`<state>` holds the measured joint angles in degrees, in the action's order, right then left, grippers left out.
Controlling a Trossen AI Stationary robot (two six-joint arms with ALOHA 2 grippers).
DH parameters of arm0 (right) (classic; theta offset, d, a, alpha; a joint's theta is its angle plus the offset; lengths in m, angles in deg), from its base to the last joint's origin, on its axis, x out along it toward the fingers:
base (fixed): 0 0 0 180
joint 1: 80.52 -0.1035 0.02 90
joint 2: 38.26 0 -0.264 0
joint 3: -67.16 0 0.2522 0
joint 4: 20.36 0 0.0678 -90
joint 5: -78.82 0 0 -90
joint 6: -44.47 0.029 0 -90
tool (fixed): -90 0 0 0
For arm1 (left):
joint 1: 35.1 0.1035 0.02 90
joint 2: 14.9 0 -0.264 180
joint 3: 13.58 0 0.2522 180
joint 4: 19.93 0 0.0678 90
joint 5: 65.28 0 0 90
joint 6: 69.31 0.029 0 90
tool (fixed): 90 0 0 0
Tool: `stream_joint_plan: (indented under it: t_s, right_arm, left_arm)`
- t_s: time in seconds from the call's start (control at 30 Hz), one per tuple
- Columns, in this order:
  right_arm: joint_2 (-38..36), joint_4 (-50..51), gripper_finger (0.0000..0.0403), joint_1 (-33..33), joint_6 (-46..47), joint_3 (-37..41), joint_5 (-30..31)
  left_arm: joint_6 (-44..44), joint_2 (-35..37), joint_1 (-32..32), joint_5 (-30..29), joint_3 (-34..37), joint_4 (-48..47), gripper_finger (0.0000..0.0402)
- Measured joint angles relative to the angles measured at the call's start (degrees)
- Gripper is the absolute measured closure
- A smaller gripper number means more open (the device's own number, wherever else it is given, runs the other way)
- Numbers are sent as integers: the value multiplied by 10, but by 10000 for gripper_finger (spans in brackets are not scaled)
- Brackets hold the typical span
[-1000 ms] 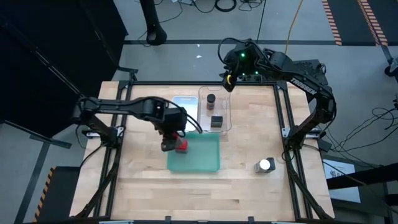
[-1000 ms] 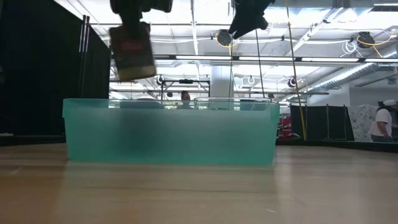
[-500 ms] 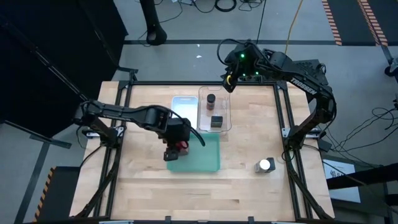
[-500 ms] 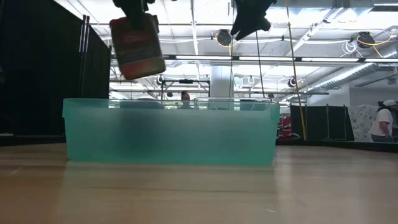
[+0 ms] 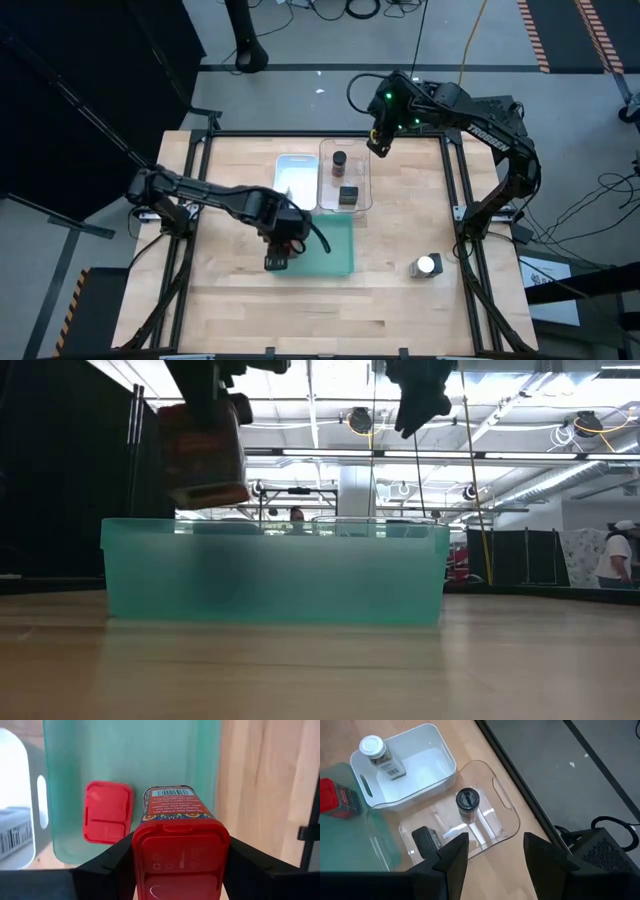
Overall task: Sort spices by type
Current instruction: Put the red spice can into the green bin
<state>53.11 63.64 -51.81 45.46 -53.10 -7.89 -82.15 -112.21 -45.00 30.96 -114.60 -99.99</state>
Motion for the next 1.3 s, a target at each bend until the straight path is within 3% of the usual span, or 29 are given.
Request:
stream_joint_plan:
  t_s: [0.3,0.53,1.3]
  right_arm:
    - [-3,69,229,8,-3,0,34]
    - [-26,69,229,11,-14,0,40]
    - [-40,63,229,17,-32,0,42]
  left_arm:
    - [-37,-10,-19,-19,0,13,180]
    - [-18,-52,-29,-20,0,-5,180]
    - [28,-85,-25,-43,0,40,180]
